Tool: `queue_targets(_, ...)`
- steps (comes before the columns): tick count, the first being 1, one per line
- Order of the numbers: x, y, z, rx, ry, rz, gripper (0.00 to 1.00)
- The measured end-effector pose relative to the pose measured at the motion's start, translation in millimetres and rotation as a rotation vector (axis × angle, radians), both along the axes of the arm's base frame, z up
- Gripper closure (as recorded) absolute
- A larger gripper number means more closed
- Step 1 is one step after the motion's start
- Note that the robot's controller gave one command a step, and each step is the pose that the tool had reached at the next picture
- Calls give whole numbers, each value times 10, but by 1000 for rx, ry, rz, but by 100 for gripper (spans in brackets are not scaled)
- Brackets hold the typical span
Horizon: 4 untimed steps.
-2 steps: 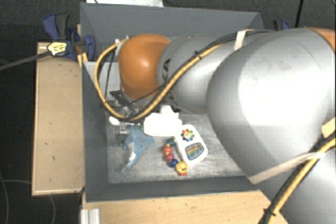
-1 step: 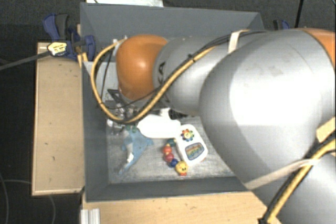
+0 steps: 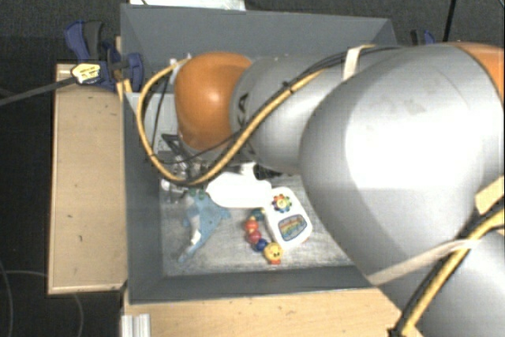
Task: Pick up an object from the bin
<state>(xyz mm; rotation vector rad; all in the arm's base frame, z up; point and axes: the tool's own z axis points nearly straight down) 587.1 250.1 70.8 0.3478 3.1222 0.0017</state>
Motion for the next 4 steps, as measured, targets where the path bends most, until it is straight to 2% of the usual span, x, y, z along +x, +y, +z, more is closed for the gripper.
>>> queue_targets(2, -12, -6, 181, -1, 3, -1, 100)
queue_targets(4, -2, -3, 391, 1, -2, -1, 100)
